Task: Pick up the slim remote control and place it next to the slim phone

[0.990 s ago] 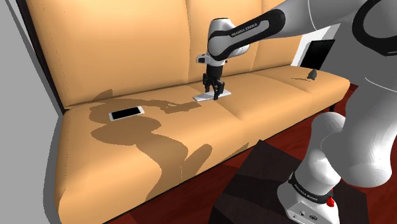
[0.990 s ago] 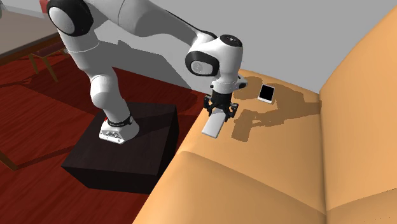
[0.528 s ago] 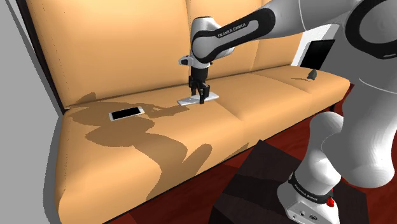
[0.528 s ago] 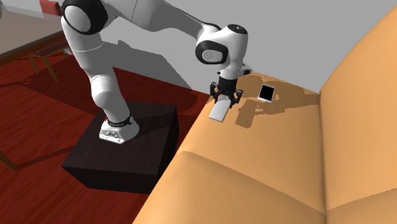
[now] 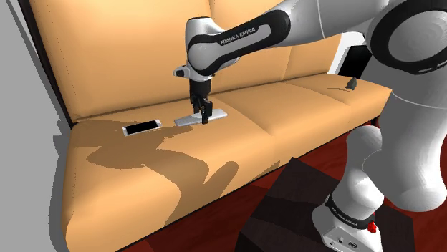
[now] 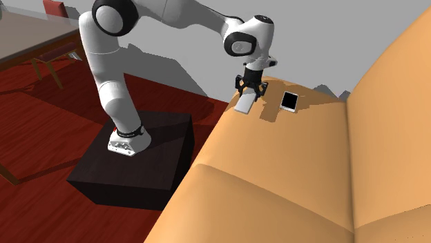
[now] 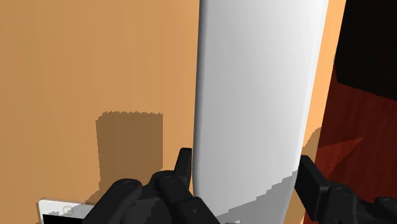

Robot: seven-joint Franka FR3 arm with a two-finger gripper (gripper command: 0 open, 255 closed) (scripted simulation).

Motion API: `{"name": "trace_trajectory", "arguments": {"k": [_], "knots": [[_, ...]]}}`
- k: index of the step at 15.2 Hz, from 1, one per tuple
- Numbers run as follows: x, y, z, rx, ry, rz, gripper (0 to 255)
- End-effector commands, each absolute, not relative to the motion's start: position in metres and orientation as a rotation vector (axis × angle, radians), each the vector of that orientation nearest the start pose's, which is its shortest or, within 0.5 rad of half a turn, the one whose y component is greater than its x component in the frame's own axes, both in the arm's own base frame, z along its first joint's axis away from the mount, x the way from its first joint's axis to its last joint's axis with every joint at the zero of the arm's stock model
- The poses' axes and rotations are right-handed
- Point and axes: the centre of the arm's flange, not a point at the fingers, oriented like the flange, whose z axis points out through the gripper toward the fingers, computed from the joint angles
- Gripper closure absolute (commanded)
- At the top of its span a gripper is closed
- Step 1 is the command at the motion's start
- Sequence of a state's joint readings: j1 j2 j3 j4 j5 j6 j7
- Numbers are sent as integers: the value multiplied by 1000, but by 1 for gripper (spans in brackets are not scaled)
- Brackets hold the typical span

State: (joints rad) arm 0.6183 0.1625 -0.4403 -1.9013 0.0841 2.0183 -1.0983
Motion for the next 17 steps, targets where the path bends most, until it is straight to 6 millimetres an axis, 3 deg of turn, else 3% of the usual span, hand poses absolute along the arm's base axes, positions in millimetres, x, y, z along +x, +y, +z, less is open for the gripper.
{"name": "trace_trajectory", "arguments": {"k": [1,4,17], "knots": [[588,144,419,-2539,-1817,36,255],[598,177,420,-2539,-1817,36,255],[598,177,351,-2539,-1817,36,255]]}}
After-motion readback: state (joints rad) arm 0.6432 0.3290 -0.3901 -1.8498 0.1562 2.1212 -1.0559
